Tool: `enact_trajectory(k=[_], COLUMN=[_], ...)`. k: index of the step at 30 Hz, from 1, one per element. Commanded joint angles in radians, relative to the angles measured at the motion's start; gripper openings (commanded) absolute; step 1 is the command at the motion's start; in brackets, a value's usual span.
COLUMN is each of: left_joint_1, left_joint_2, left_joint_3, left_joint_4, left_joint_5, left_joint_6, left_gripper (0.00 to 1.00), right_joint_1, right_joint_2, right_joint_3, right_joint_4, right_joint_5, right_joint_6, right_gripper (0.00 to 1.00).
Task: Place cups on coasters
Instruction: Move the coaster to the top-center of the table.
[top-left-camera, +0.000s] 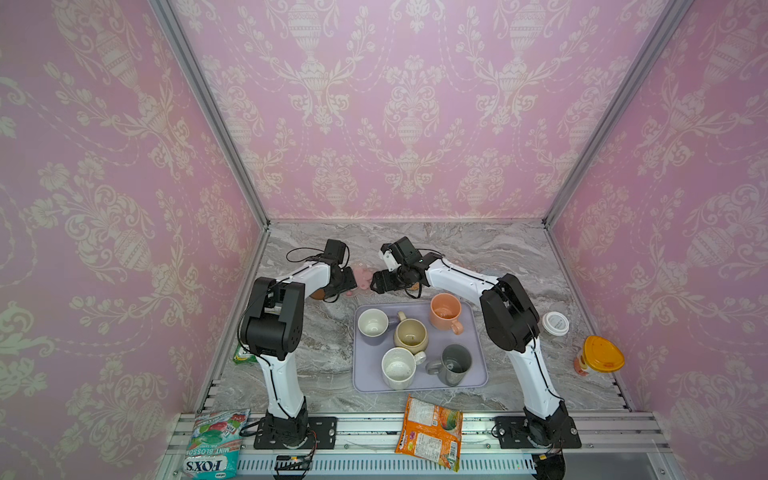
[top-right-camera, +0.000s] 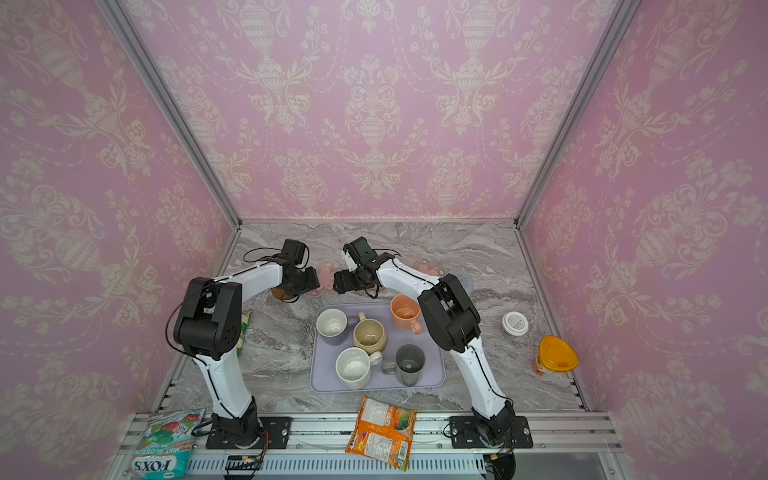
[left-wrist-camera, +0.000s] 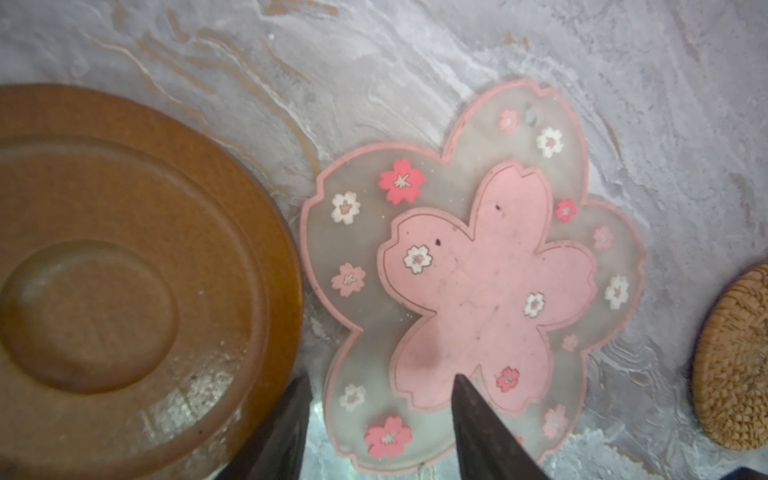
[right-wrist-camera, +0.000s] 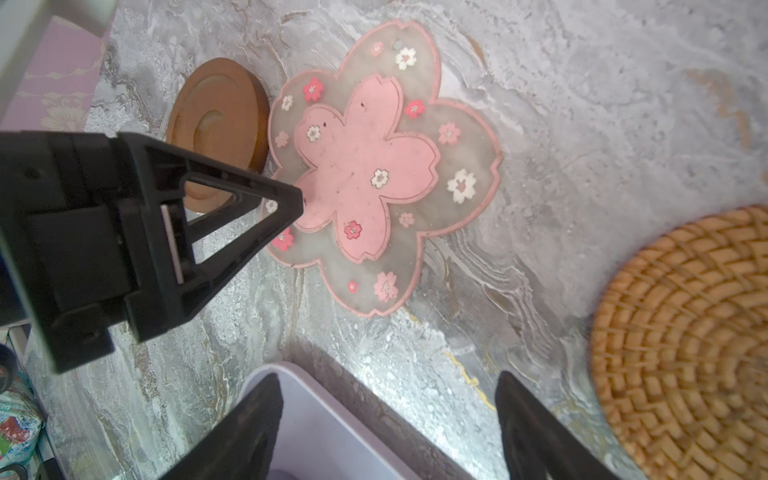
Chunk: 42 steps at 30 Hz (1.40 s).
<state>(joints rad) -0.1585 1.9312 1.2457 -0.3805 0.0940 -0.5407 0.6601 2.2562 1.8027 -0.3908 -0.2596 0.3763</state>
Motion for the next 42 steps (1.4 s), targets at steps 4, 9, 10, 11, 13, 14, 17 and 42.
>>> enact_trajectory(k=[4,9,10,11,13,14,17,42], left_joint_1=[0.01,0.009,0.009,0.01,0.01,0.009,0.01,0.009], left_joint_2=[0.062,0.085,0.087,0.087,0.092,0.093,0.1,0.233], left_joint_3=[0.017,0.014,0.013,0.011,0.008,0.006,0.004,0.103], left_joint_4=[0.01,0.029,0.03,0.032,0.034,0.035,0.041,0.141], left_joint_5=[0.054,0.072,0.073,0.073,0.076,0.078,0.082,0.108], left_joint_6=[0.009,-0.005,-0.006,-0.006,-0.006,-0.006,-0.008,-0.108], left_gripper=[0.57,0.57,0.57,0.57,0.57,0.57,0.57,0.54], right_joint_1=[0.007,0.009,0.007,0.008,0.008,0.009,0.009,-0.018], right_joint_2=[0.071,0.102,0.109,0.114,0.13,0.137,0.162,0.358], right_joint_3=[0.041,0.05,0.05,0.052,0.064,0.071,0.094,0.383], right_joint_4=[-0.01,-0.01,-0.011,-0.01,-0.009,-0.008,-0.005,-0.024], right_joint_5=[-0.026,-0.027,-0.027,-0.03,-0.035,-0.039,-0.052,-0.072], right_joint_6=[0.036,0.044,0.044,0.045,0.05,0.053,0.066,0.158], right_gripper=[0.82,0.82,0.82,0.81,0.81,0.81,0.82,0.81])
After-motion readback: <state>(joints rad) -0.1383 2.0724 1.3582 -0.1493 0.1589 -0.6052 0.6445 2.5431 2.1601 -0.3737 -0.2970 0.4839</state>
